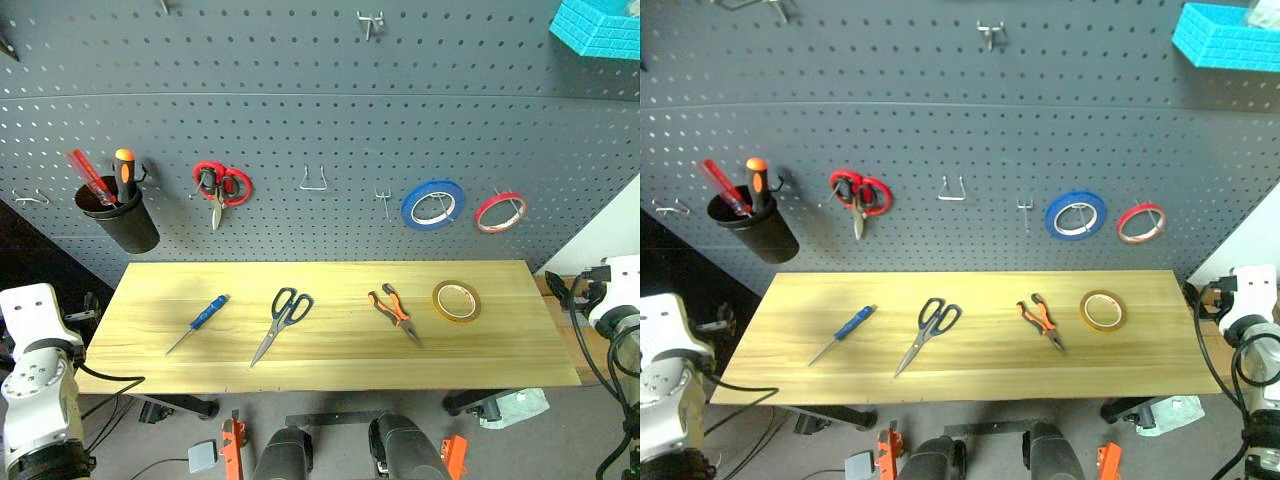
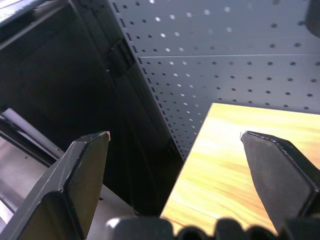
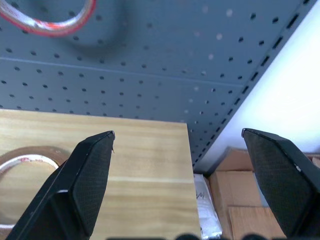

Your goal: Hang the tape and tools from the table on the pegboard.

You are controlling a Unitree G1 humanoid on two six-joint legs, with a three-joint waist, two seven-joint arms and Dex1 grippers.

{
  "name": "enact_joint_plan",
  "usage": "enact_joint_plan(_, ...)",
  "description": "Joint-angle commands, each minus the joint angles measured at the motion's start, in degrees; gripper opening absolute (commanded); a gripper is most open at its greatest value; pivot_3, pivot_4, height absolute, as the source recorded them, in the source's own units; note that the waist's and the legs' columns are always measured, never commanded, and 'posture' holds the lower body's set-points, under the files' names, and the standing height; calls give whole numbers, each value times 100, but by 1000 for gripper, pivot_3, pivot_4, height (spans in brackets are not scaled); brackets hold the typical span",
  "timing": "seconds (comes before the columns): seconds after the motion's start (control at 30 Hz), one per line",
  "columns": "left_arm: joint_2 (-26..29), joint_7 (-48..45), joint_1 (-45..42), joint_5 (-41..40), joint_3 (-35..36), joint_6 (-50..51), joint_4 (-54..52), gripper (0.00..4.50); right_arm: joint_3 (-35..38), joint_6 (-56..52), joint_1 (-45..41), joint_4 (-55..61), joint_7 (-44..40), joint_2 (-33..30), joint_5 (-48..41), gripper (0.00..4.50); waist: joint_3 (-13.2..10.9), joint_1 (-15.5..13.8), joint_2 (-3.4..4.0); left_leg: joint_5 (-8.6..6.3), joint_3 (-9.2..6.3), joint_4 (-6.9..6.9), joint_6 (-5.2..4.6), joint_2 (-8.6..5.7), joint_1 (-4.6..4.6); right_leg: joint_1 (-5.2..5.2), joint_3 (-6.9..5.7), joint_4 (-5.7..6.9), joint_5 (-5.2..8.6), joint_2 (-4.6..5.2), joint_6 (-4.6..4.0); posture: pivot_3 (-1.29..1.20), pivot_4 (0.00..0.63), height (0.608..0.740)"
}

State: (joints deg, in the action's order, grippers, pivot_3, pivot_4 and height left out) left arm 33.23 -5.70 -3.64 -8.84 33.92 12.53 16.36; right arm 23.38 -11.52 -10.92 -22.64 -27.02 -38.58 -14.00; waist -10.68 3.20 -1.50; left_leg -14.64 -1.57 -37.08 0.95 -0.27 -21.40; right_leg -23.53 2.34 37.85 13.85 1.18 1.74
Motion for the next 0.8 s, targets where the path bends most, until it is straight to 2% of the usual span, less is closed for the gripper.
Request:
enact_joint_plan(0.03,122,-17,65,64,-32,-80,-246,4500,66,174,-75,107,-2,-132,30,4439,0,5,0,0,2,0,0,0,1,0,1,0,0,0,0,-54,147,740)
enact_joint_plan(0.4,62,-121,146,-45,-93,130,-451,4500,-245,172,266,583,-397,-99,65,4439,2,2,-4,0,4,2,0,2,8,1,10,0,0,0,6,-53,156,740)
enact_joint_plan(0.53,5,-738,263,-128,-561,71,-917,4500,-535,-433,713,1553,-1077,-56,-336,4439,3,2,-6,0,0,3,0,3,7,2,9,-1,4,0,12,-51,162,740)
enact_joint_plan(0.67,-226,-1384,396,-855,-735,532,-1858,4500,-708,-871,1150,2751,-1497,-96,-719,4439,0,-5,-9,0,-7,0,0,4,7,3,12,0,5,2,15,-71,175,740)
enact_joint_plan(0.8,-3,-2089,623,-873,-1196,549,-2396,4500,-824,-1100,1407,3566,-1634,-44,-920,4439,-2,6,-12,-1,-10,3,1,7,8,2,10,-2,6,-1,15,-78,182,740)
